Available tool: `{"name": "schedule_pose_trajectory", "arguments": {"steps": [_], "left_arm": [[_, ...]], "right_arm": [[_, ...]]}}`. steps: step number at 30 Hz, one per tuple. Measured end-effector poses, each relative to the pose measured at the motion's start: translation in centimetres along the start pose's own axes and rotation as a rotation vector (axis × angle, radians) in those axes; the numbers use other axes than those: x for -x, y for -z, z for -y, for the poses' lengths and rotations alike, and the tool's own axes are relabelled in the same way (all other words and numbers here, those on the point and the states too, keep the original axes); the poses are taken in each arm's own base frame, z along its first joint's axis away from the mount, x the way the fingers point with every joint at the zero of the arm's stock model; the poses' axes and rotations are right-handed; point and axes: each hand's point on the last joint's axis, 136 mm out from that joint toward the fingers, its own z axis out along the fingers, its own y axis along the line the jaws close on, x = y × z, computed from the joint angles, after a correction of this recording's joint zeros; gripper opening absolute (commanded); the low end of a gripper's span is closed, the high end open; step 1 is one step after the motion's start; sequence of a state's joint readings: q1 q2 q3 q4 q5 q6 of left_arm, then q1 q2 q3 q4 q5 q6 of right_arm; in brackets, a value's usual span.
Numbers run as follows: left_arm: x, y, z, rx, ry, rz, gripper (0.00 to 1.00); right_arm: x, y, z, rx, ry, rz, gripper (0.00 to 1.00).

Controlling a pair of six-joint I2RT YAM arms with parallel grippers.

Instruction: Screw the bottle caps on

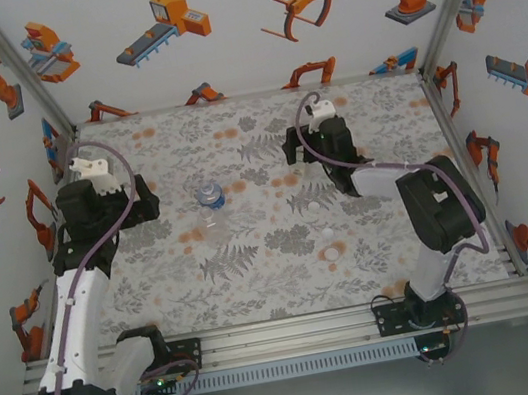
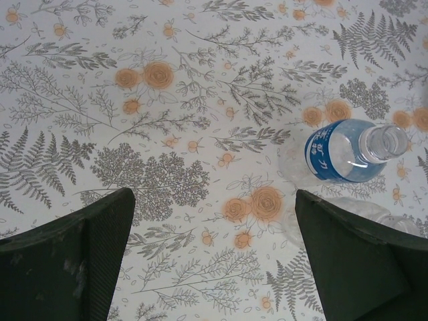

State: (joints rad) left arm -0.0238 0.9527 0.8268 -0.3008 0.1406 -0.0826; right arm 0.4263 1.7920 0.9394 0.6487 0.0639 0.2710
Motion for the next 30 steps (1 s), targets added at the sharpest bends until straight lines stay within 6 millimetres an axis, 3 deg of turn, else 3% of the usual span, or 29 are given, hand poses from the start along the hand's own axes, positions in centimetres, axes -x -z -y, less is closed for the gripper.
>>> {"name": "schedule_pose_trajectory", "arguments": {"steps": [9,19,24,30], "left_arm": [[-0.1,-0.1,0.0,-0.003,0.007,-0.003,0.97],[-0.1,-0.1,0.5,-0.029,0.004,-0.005,0.97],[0.3,0.3,3.3,-0.171,-0.018,0.006,0.97],[3.3,1.9,8.6,-0.432,-0.033,0.065,0.98]], "right_arm": [[-1.9,-1.5,-0.1,-0.058,-0.009,0.005,0.72],[-0.6,-0.7,-0.7,-0.051,0.013,0.040,0.61],[1.9,1.4,-2.3,0.021,0.045,0.048,0.60],[6.1,5.8,-6.0,0.205,0.101,0.068,0.59]]}}
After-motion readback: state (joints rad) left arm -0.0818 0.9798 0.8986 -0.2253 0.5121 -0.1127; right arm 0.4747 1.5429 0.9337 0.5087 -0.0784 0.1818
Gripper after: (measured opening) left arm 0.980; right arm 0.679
